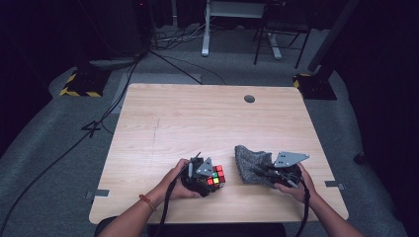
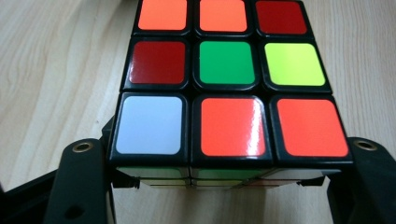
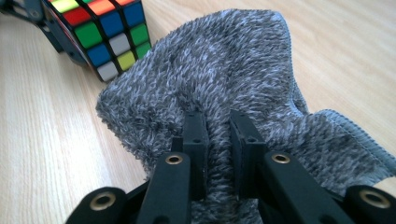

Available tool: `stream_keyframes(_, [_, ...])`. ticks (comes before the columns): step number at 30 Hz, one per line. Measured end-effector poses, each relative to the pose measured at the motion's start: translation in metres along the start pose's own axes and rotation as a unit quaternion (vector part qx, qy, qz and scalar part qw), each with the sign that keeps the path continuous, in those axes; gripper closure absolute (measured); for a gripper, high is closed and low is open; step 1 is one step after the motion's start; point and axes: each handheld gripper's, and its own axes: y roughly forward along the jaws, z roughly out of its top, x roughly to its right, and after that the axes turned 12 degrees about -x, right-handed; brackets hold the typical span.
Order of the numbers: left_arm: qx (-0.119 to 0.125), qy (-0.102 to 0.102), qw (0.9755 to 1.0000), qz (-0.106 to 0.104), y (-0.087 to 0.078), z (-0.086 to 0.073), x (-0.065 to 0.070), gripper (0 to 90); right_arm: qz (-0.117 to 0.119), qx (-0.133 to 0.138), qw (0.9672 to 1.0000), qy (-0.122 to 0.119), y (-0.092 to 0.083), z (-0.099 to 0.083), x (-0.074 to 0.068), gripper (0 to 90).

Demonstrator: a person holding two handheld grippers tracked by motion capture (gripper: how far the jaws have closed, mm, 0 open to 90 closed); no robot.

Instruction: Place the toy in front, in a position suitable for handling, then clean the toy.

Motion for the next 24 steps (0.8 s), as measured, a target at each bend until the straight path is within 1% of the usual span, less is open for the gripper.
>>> stream_keyframes(1, [0.0, 0.0, 1.0, 0.0, 0.0, 0.0, 0.0, 33.7, -0.001, 0.004, 1.0, -0.002, -0.001, 0.002, 0.0, 78.5])
stream_keyframes(2, [0.0, 0.004, 1.0, 0.003, -0.001, 0.005, -0.001, 33.7, -0.001, 0.007, 1.0, -0.003, -0.003, 0.004, -0.001, 78.5])
stream_keyframes(3, [0.0, 0.004, 1.0, 0.003, -0.001, 0.005, -0.001, 33.7, -0.001, 0.01, 0.9999, -0.006, -0.005, 0.007, -0.001, 78.6])
stream_keyframes(4, [0.003, 0.007, 1.0, 0.004, 0.0, 0.01, -0.002, 33.7, -0.001, 0.013, 0.9999, -0.01, -0.007, 0.01, -0.002, 78.6])
stream_keyframes(5, [0.0, 0.011, 0.9999, 0.004, 0.0, 0.014, -0.002, 33.7, -0.001, 0.016, 0.9998, -0.01, -0.008, 0.012, -0.003, 78.5])
stream_keyframes(7, [-0.005, 0.014, 0.9999, 0.005, 0.001, 0.02, -0.003, 33.7, -0.001, 0.022, 0.9996, -0.017, -0.011, 0.019, -0.006, 78.6])
stream_keyframes(9, [-0.003, 0.017, 0.9998, 0.007, 0.002, 0.026, -0.004, 33.8, -0.003, 0.024, 0.9994, -0.026, -0.013, 0.026, -0.009, 78.5])
stream_keyframes(11, [-0.006, 0.017, 0.9998, 0.011, 0.002, 0.031, -0.005, 33.8, -0.001, 0.029, 0.999, -0.033, -0.015, 0.033, -0.013, 78.5])
stream_keyframes(13, [-0.006, 0.018, 0.9998, 0.01, 0.002, 0.032, -0.005, 33.7, 0.001, 0.032, 0.9987, -0.039, -0.015, 0.039, -0.016, 78.5])
stream_keyframes(15, [-0.01, 0.027, 0.9994, 0.018, 0.002, 0.039, -0.005, 33.8, 0.007, 0.034, 0.9983, -0.047, -0.014, 0.048, -0.02, 78.4])
stream_keyframes(16, [-0.009, 0.026, 0.9995, 0.019, 0.001, 0.04, -0.005, 33.8, 0.01, 0.033, 0.9981, -0.051, -0.013, 0.052, -0.021, 78.5])
stream_keyframes(17, [-0.009, 0.026, 0.9995, 0.019, 0.001, 0.04, -0.005, 33.8, 0.01, 0.033, 0.9981, -0.051, -0.013, 0.052, -0.021, 78.5])
stream_keyframes(19, [-0.005, 0.027, 0.9992, 0.028, -0.002, 0.042, -0.004, 33.8, 0.011, 0.02, 0.9976, -0.066, -0.008, 0.062, -0.029, 78.2])
stream_keyframes(20, [-0.005, 0.027, 0.9992, 0.028, -0.002, 0.042, -0.004, 33.8, 0.012, 0.016, 0.9975, -0.068, -0.006, 0.065, -0.031, 78.2])
stream_keyframes(21, [-0.014, 0.034, 0.9985, 0.041, -0.002, 0.043, -0.002, 33.8, 0.011, 0.011, 0.9973, -0.071, -0.003, 0.068, -0.033, 78.1])
stream_keyframes(23, [-0.016, 0.033, 0.9984, 0.043, -0.003, 0.043, -0.001, 33.8, 0.008, 0.008, 0.9972, -0.074, -0.002, 0.071, -0.035, 78.0])
stream_keyframes(24, [-0.021, 0.031, 0.9984, 0.042, -0.002, 0.043, -0.001, 33.8, 0.006, 0.0, 0.9965, -0.083, 0.002, 0.078, -0.039, 77.9])
